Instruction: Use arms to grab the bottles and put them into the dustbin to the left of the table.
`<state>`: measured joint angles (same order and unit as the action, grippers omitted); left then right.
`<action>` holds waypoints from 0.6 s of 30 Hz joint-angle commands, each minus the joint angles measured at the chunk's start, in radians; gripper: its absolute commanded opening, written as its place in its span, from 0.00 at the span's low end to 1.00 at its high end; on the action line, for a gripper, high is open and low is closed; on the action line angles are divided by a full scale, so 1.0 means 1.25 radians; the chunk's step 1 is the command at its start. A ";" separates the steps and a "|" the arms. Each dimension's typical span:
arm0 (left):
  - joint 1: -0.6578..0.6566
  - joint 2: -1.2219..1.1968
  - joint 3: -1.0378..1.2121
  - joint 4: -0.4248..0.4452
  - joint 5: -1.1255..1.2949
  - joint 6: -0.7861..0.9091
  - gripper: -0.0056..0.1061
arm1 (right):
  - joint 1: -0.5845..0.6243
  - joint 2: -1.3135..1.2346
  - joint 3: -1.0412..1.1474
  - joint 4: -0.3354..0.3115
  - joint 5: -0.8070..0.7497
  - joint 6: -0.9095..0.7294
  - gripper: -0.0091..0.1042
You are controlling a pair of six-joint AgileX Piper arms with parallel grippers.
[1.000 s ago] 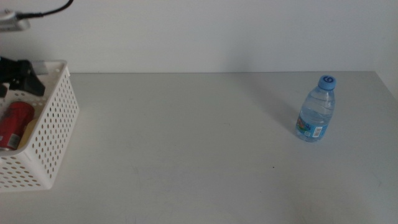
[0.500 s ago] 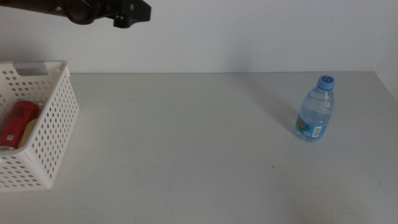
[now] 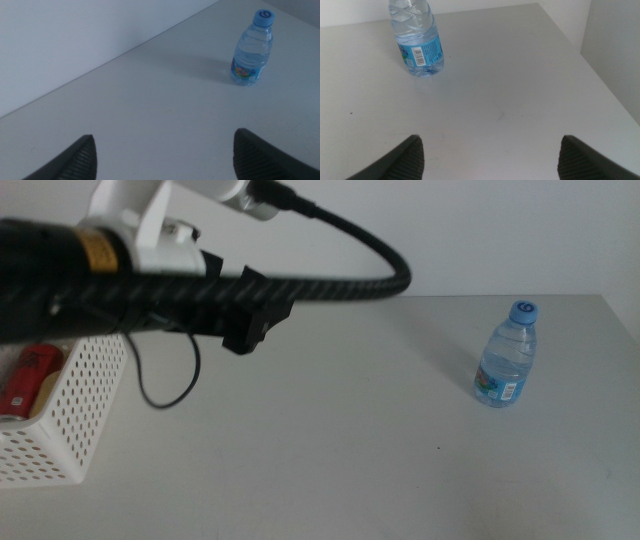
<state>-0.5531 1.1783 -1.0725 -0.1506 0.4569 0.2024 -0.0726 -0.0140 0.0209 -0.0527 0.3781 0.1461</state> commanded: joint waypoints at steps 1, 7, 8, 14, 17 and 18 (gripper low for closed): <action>-0.024 -0.093 0.055 0.076 -0.111 -0.142 0.89 | 0.003 -0.017 -0.002 -0.013 -0.056 -0.008 0.71; -0.027 -0.257 0.211 0.074 -0.115 -0.174 0.89 | 0.003 -0.017 -0.002 -0.013 -0.056 -0.008 0.71; -0.027 -0.278 0.224 0.070 -0.111 -0.173 0.89 | 0.003 -0.017 -0.002 -0.013 -0.056 -0.008 0.71; -0.027 -0.318 0.232 0.076 -0.098 -0.173 0.89 | 0.003 -0.017 -0.002 -0.013 -0.056 -0.008 0.71; -0.027 -0.318 0.233 0.084 -0.099 -0.173 0.89 | 0.003 -0.017 -0.002 -0.013 -0.056 -0.008 0.71; -0.027 -0.316 0.233 0.084 -0.099 -0.173 0.89 | 0.003 -0.017 -0.002 -0.013 -0.056 -0.008 0.71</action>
<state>-0.5795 0.7880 -0.7524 -0.0454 0.4071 0.0000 -0.0726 -0.0140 0.0209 -0.0527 0.3781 0.1461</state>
